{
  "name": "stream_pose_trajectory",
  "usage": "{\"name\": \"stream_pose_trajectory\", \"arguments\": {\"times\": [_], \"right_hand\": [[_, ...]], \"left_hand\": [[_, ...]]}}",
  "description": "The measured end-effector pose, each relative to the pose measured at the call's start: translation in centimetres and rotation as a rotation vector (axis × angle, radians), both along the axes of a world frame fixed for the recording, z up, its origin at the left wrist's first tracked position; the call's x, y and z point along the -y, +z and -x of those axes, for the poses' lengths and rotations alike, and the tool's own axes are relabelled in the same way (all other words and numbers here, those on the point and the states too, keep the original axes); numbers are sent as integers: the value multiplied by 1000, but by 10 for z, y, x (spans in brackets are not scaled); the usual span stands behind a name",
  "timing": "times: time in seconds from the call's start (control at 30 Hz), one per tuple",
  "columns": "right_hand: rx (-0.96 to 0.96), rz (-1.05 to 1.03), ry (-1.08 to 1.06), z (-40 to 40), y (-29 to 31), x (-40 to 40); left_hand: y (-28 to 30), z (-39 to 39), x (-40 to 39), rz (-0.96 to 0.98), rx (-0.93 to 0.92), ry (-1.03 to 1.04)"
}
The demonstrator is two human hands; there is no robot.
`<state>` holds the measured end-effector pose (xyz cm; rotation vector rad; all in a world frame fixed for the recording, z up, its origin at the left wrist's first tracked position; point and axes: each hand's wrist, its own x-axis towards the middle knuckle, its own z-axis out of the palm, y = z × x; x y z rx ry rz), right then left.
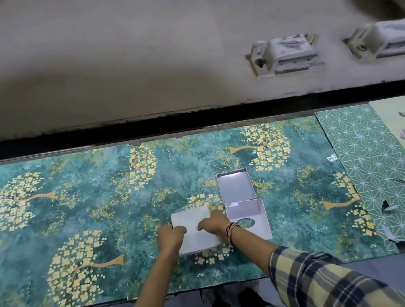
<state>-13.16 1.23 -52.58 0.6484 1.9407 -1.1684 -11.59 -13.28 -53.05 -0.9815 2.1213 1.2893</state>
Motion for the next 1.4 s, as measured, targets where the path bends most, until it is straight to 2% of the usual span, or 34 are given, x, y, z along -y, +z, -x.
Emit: {"name": "stream_pose_trajectory", "arguments": {"times": [0.27,0.43,0.67,0.87,1.03,1.2,1.4], "right_hand": [[93,48,-137,3,-1,4],[138,155,-250,5,-11,9],[22,33,-164,4,-38,17],[3,114,-257,6,-65,12],[0,259,-272,4,-29,2],[-17,399,-297,8,1,-20],[-95,586,-350,9,19,-48]], "left_hand": [[-6,1,-6,37,56,-15],[-6,2,-7,46,82,-52],[-7,7,6,-21,145,-53],[-7,9,9,-78,144,9],[-2,10,12,-179,164,57],[11,13,14,-337,39,145],[34,19,-6,-575,-41,119]]}}
